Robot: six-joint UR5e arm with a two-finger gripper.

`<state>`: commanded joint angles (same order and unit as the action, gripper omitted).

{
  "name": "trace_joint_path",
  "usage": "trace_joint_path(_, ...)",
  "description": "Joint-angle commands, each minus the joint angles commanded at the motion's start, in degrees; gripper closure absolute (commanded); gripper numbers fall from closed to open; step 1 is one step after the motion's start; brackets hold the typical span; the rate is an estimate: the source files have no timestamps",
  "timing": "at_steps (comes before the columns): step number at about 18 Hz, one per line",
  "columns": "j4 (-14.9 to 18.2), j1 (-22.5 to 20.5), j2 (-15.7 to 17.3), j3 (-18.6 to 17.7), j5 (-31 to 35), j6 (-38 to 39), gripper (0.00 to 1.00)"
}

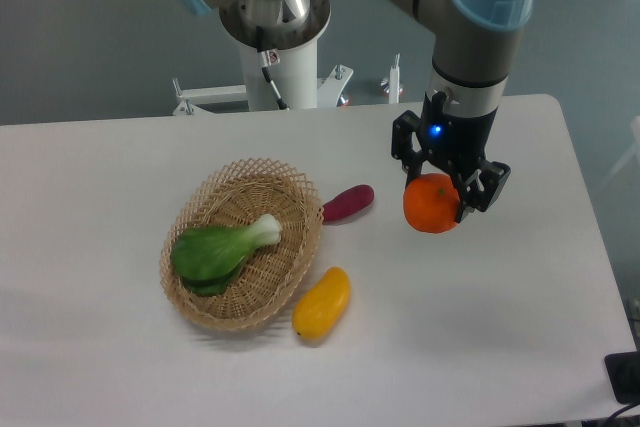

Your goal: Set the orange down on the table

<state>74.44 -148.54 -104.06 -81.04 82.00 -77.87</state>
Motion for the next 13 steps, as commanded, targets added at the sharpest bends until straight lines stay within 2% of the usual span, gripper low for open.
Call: trace_joint_path(13,-0.3,0.4,-0.1,-0.4,0.0,0.2,0.29)
